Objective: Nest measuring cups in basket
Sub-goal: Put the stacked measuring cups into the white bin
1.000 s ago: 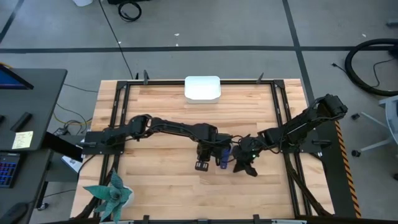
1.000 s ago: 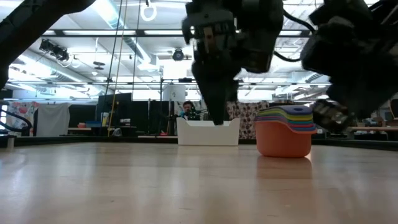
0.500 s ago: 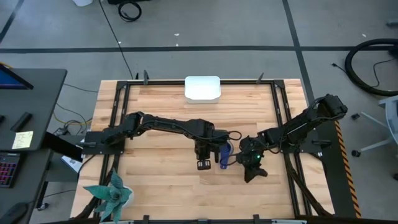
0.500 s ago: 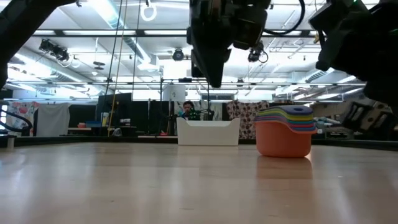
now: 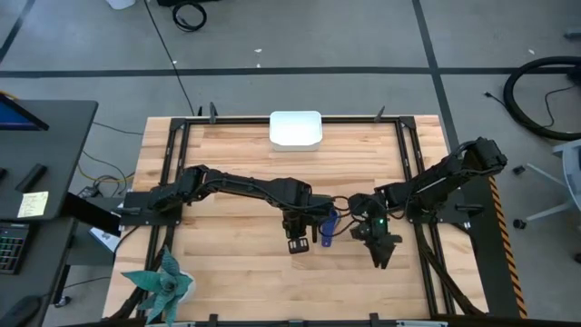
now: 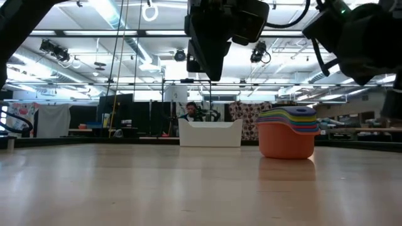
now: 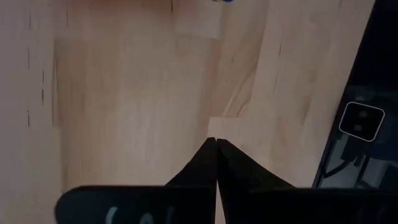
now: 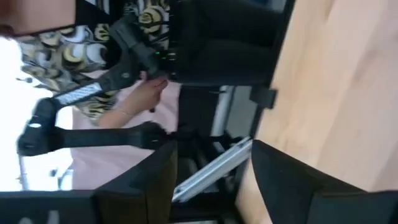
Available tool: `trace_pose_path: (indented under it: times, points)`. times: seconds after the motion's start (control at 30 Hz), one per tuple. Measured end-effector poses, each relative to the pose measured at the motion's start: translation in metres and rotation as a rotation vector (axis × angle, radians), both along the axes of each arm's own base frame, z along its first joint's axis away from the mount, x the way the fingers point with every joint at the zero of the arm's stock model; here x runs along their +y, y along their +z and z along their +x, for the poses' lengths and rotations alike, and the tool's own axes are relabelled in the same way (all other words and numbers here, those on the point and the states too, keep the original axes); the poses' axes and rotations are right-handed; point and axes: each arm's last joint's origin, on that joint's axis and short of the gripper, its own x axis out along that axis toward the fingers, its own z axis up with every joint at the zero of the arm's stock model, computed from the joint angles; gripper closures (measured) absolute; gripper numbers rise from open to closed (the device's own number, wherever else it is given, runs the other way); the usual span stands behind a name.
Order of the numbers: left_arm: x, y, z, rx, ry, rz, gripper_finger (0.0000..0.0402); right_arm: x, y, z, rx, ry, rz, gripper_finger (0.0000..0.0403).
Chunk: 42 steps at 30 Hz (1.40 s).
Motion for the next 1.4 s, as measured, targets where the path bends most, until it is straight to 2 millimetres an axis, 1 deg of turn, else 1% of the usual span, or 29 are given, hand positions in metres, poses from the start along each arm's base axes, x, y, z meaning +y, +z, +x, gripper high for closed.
trace_pose_path:
  times: [0.13,0.2,0.33,0.43,0.53,0.63,0.7,0.8,0.83,0.93,1.03,1.17,1.23,1.33,1.4]
  points:
    - [-0.001,0.0,0.0,0.005,0.003,0.0,0.0395,-0.005,0.0,0.001,0.087,-0.03,0.011,0.0182]
    - [-0.001,0.0,0.0,0.005,0.003,0.001,0.0395,-0.008,0.0,0.002,0.089,-0.052,0.008,0.0181]
    - [-0.003,-0.001,-0.001,0.007,0.031,0.039,0.0395,-0.018,0.0,0.006,0.1,-0.149,-0.027,0.0182]
    - [-0.006,-0.001,-0.001,0.011,0.053,0.061,0.0395,-0.026,0.006,0.006,0.065,-0.219,-0.05,0.0183]
    - [-0.012,-0.001,-0.002,0.016,0.075,0.083,0.0395,-0.033,0.021,0.004,0.004,-0.261,-0.04,0.0182]
    - [-0.018,0.005,-0.005,0.0,0.111,0.113,0.0395,-0.039,0.041,-0.002,-0.057,-0.292,-0.01,0.0182]
    - [-0.022,0.015,-0.009,-0.032,0.142,0.156,0.0395,-0.043,0.055,-0.007,-0.097,-0.322,0.004,0.0182]
    - [-0.026,0.034,-0.017,-0.1,0.219,0.245,0.0395,-0.045,0.074,-0.017,-0.17,-0.369,0.016,0.0183]
    - [-0.028,0.041,-0.019,-0.13,0.257,0.274,0.0395,-0.046,0.08,-0.021,-0.202,-0.38,0.019,0.0183]
    - [-0.036,0.054,-0.025,-0.218,0.393,0.379,0.0395,-0.047,0.095,-0.031,-0.274,-0.42,0.028,0.0182]
    - [-0.052,0.059,-0.031,-0.283,0.519,0.463,0.0395,-0.047,0.106,-0.041,-0.308,-0.439,0.051,0.0182]
    - [-0.075,0.06,-0.038,-0.348,0.624,0.484,0.0395,-0.047,0.118,-0.052,-0.363,-0.454,0.074,0.0183]
    - [-0.084,0.061,-0.039,-0.386,0.664,0.461,0.0395,-0.047,0.123,-0.057,-0.397,-0.462,0.081,0.0183]
    - [-0.092,0.064,-0.036,-0.44,0.675,0.415,0.0395,-0.048,0.127,-0.062,-0.43,-0.465,0.087,0.0182]
    - [-0.096,0.065,-0.035,-0.446,0.665,0.369,0.0395,-0.048,0.129,-0.065,-0.447,-0.467,0.09,0.0182]
